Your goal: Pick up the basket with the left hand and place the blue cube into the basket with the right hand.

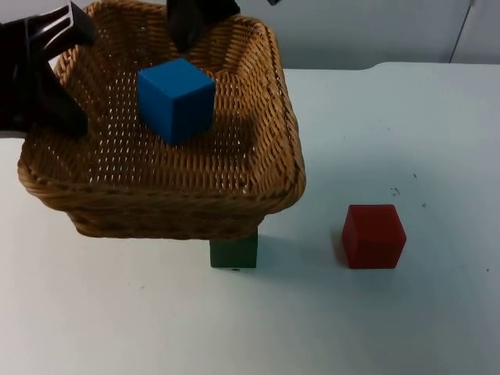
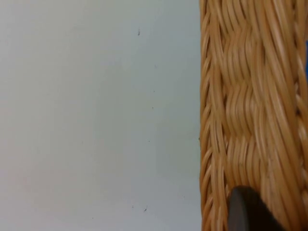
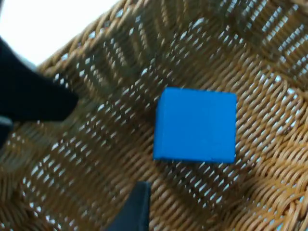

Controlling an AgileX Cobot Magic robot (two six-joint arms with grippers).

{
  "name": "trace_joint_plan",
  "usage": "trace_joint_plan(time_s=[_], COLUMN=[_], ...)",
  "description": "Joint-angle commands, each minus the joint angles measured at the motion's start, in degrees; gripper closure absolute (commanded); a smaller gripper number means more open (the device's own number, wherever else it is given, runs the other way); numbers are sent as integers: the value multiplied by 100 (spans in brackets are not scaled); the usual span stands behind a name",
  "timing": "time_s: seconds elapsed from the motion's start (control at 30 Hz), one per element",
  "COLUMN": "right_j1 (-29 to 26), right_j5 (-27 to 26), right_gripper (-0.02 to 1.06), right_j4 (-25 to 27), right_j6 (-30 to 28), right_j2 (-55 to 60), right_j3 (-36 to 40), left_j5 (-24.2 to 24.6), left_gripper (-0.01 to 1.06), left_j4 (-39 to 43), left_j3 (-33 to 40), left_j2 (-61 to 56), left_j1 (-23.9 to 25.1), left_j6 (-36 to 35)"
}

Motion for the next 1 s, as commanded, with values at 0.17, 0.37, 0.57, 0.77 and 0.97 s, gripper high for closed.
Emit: trace_joint_plan(time_s=[0.17,0.37,0.57,0.77,0.97], right_j1=[9,9,9,9,9], right_j5=[-778,-1081,-1128,-1137,-1115], right_gripper=[16,16,16,16,16], right_j4=[-6,-6,-6,-19,-30], right_j6=[13,176,376,627,918], right_j2=[-843,-1641,-2612,-3739,-4765], right_j3=[1239,2081,2784,3434,3771], left_j5=[27,110,44,-280,-543], left_gripper=[105,105,105,105,105], left_j4=[-149,-149,-148,-158,-158], left_j3=[7,7,7,-3,-3], left_j2=[-67,-1,471,1031,1428], left_j1=[671,1082,1252,1252,1252], left_j6=[435,948,1394,1622,1728])
